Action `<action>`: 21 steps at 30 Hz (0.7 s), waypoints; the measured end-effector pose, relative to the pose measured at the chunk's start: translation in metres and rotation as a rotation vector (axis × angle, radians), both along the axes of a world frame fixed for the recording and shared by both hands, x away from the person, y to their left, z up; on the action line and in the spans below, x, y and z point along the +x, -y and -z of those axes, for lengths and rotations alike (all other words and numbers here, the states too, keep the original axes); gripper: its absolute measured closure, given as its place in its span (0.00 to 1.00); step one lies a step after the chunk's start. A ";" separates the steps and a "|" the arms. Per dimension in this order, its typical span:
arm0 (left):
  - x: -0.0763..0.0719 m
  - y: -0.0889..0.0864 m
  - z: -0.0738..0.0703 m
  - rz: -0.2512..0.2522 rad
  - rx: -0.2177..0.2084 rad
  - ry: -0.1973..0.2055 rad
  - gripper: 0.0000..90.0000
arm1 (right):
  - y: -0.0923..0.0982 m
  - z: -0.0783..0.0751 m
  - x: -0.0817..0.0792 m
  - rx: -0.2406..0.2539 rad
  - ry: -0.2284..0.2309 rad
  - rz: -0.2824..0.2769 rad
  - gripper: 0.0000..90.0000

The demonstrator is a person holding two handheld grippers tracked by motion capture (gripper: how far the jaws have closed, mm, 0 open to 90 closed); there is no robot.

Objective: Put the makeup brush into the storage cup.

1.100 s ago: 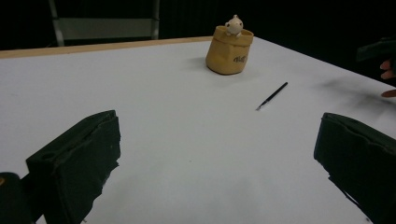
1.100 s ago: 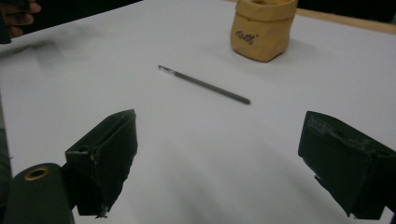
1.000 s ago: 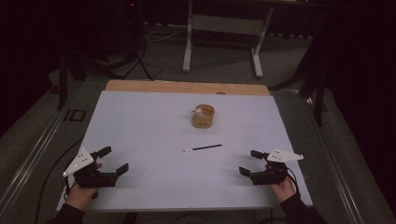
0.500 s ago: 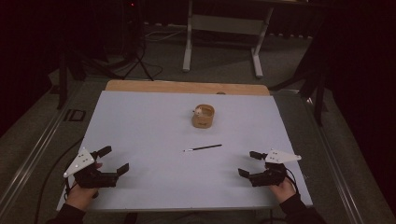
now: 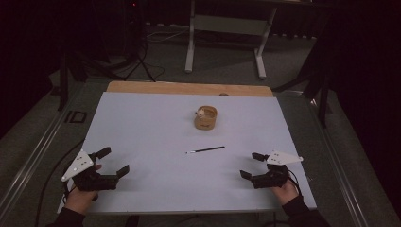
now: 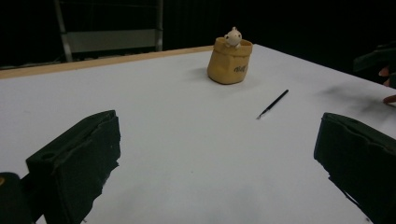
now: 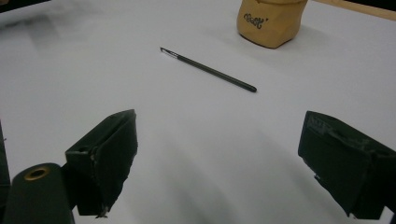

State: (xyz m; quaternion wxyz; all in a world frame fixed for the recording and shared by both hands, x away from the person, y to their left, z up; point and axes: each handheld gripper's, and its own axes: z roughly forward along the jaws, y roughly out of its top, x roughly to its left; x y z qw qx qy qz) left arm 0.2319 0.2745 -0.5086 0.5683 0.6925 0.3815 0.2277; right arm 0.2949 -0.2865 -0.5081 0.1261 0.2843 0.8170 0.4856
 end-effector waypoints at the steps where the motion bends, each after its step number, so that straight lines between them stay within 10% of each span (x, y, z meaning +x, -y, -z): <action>1: 0.000 0.000 0.000 0.002 0.002 0.003 0.01 | 0.000 -0.001 0.001 0.002 -0.008 -0.006 0.13; 21: 0.000 0.000 0.000 0.012 0.002 0.001 0.01 | -0.017 -0.023 0.044 -0.081 0.001 -0.031 0.15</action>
